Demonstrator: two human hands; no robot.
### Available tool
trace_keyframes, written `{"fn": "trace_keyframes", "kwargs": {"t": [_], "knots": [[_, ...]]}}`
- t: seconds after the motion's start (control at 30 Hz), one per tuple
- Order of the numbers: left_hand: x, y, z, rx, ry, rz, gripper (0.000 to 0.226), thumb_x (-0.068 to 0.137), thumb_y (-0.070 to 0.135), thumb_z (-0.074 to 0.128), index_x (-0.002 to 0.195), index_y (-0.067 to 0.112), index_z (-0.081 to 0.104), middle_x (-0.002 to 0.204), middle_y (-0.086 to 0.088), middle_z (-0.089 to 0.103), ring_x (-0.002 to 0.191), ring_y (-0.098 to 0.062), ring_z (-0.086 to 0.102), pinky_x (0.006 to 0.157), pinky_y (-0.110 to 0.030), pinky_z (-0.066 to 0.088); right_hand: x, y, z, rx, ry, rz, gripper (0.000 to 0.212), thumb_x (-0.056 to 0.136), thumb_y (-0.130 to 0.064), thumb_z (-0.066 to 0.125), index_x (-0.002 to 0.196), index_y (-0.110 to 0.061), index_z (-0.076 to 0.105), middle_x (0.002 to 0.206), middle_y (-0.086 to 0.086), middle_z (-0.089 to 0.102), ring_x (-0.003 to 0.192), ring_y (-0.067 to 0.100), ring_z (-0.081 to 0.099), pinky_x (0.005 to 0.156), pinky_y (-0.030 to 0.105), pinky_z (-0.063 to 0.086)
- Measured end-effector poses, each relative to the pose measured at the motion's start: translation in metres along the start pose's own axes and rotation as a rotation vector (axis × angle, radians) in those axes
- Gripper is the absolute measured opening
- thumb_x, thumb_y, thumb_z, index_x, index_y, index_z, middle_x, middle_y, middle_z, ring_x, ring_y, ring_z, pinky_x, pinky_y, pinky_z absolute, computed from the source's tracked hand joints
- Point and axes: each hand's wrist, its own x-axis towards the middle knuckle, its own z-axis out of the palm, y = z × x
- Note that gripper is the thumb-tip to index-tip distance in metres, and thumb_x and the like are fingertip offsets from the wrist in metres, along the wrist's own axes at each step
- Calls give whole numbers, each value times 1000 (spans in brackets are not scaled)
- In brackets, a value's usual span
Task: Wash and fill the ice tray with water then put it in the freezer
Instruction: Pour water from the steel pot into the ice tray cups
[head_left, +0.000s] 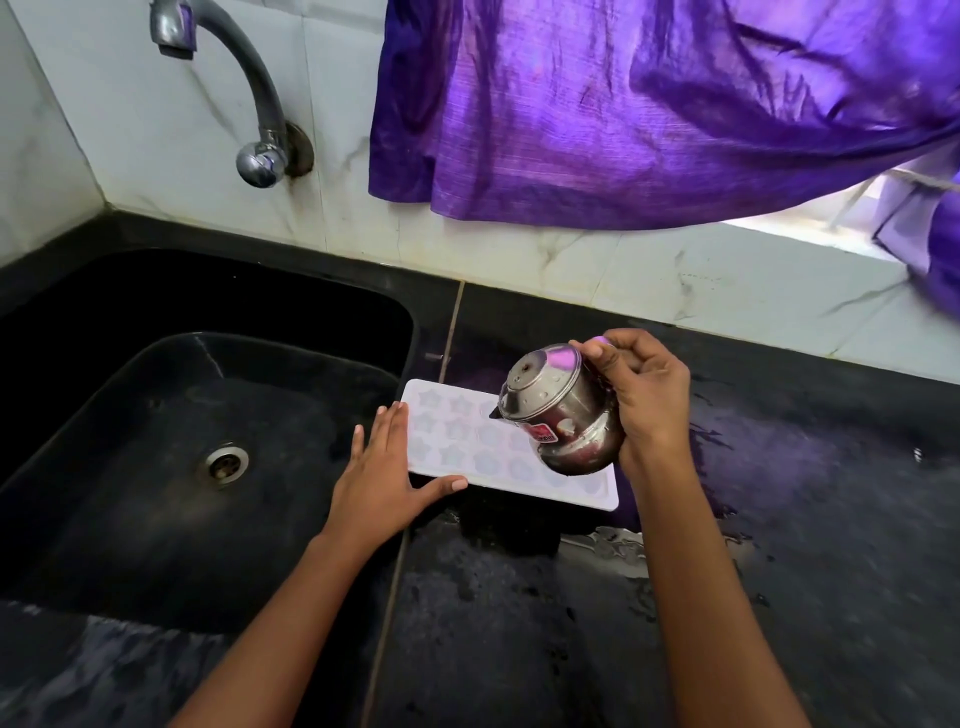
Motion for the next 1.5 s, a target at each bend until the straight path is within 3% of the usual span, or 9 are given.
{"fn": "trace_keyframes", "kwargs": {"t": [0.13,0.3,0.43,0.63,0.73,0.87,0.97,1.37,1.5], "knots": [[-1,1,0,11,-5,-7,110,74,68,55,150,10,1,159,-2,3,143,-8,-9,115,-32,-5,0,1,9,0,-47,-5,18,72,1,70,72,-13,61,57,-7,68,59,4,65,62,15,51],[-2,1,-2,8,-6,-17,110,74,68,55,150,12,0,159,-1,3,138,-3,-13,115,-33,-4,1,2,15,-48,-94,-16,15,64,-11,76,68,-19,64,61,-4,69,72,19,67,72,26,54],[-1,2,-2,1,-11,-16,110,74,69,54,150,12,-1,159,-1,2,139,-5,-13,115,-32,-5,3,2,18,-131,-112,-36,17,69,-9,77,66,-22,66,62,-4,69,69,17,65,72,30,53],[-4,7,-7,-14,-27,-28,108,76,65,56,150,13,-2,159,-1,-1,124,1,-16,116,-35,-1,6,0,21,-221,-128,-87,17,70,-13,78,67,-24,66,64,-5,70,68,14,65,71,31,51],[-4,6,-7,-18,-20,-27,108,76,66,56,150,13,-1,159,-1,0,128,1,-16,116,-34,-3,6,-1,23,-239,-136,-108,14,69,-16,78,68,-24,66,66,-4,71,72,17,67,74,34,53],[-2,3,-4,-12,-8,-19,109,74,69,54,150,12,0,159,-2,2,144,-11,-9,114,-31,-6,8,-4,24,-277,-151,-150,15,70,-15,78,69,-24,66,65,-5,71,72,15,68,76,35,55],[-2,1,-2,-13,-3,-15,110,73,70,54,150,11,1,159,-2,2,145,-13,-7,114,-32,-7,10,-6,25,-288,-159,-165,16,71,-13,77,69,-23,65,64,-7,71,72,13,68,75,32,53],[-1,3,-4,-1,-7,-19,109,74,69,54,150,12,0,159,-3,1,145,-15,-8,115,-33,-6,14,-15,26,-347,-157,-223,15,70,-17,79,70,-25,66,68,-6,72,77,19,70,81,46,55],[-2,5,-5,2,-6,-23,109,74,69,54,150,13,0,159,-3,1,145,-16,-7,115,-35,-3,14,-17,26,-348,-164,-230,15,71,-17,79,72,-24,66,67,-6,72,75,16,70,79,43,56]]}}
